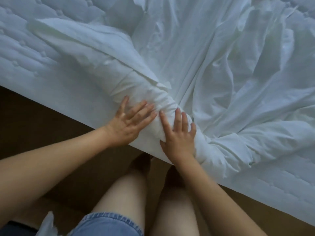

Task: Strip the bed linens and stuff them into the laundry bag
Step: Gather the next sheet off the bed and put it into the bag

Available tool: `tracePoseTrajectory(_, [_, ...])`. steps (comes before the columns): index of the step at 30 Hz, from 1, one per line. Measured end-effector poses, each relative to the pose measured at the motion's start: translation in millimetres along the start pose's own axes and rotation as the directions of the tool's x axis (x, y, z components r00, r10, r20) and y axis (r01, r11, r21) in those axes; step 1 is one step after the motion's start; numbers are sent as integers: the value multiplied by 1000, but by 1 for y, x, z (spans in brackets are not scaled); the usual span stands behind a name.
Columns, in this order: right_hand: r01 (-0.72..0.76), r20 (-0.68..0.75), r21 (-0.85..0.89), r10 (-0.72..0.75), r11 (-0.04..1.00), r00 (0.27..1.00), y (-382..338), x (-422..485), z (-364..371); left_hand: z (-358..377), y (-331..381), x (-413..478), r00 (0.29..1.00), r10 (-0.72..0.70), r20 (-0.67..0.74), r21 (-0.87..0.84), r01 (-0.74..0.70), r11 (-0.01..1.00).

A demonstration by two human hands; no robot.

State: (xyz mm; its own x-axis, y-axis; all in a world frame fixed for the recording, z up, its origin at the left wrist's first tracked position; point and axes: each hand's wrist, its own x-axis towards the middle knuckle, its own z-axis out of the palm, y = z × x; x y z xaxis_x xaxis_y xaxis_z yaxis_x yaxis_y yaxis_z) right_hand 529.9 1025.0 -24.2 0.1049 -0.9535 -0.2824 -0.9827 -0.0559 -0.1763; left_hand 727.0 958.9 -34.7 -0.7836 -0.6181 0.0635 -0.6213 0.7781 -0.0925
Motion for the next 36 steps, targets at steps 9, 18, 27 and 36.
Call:
tracePoseTrajectory(9, [-327, 83, 454, 326, 829, 942, 79, 73, -57, 4, -11, 153, 951, 119, 287, -15, -119, 993])
tracePoseTrajectory(18, [-309, -72, -23, 306, 951, 949, 83, 69, -41, -33, -20, 262, 794, 96, 600, -194, 27, 981])
tracePoseTrajectory(27, [-556, 253, 382, 495, 738, 831, 184, 145, -109, -22, 5, 258, 825, -36, 564, -69, 91, 994])
tracePoseTrajectory(36, [-399, 216, 72, 376, 914, 901, 168, 167, -88, -4, -7, 344, 837, 68, 543, 73, -128, 989])
